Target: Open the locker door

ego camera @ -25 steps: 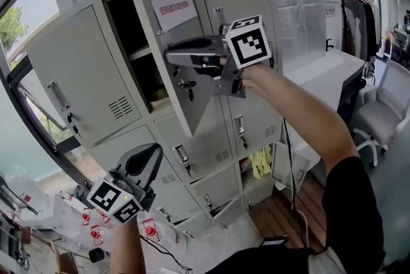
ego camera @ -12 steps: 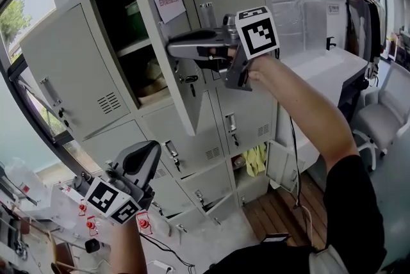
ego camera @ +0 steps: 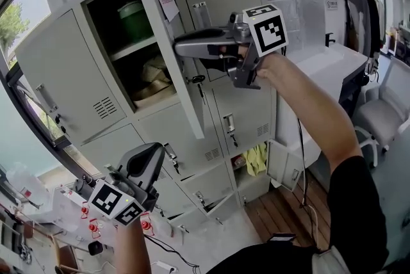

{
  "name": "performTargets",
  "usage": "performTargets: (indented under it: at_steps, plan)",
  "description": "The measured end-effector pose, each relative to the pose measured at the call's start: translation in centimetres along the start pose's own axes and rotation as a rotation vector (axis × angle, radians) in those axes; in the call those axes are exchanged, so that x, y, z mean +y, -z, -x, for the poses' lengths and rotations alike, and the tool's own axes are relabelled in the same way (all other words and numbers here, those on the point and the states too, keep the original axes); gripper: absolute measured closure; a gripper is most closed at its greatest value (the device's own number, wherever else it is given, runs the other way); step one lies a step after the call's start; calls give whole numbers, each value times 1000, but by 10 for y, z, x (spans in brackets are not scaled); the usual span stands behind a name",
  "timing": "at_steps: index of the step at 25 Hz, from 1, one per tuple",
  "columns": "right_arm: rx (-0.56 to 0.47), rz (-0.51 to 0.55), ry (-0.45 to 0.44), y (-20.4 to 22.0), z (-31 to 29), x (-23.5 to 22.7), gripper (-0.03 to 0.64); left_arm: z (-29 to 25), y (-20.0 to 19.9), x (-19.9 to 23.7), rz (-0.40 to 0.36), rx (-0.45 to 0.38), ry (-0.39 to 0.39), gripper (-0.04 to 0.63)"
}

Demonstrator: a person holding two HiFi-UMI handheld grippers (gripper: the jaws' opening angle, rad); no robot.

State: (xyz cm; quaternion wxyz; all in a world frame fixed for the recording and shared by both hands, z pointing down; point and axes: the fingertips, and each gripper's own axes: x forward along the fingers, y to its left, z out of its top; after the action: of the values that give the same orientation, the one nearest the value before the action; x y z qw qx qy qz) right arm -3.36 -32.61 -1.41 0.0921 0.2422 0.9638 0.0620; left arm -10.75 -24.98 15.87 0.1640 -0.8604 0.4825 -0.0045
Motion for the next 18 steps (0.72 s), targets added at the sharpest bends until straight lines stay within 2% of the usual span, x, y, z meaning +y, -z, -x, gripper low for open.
performTargets:
  at_steps: [11, 18]
  plan:
    - [-19, -10, -55, -2, 11, 0, 555, -9, -2, 19, 5, -16, 42, 578]
    - [-24, 7, -118, -6, 33, 1, 554, -25, 1, 14, 1, 1, 21, 577]
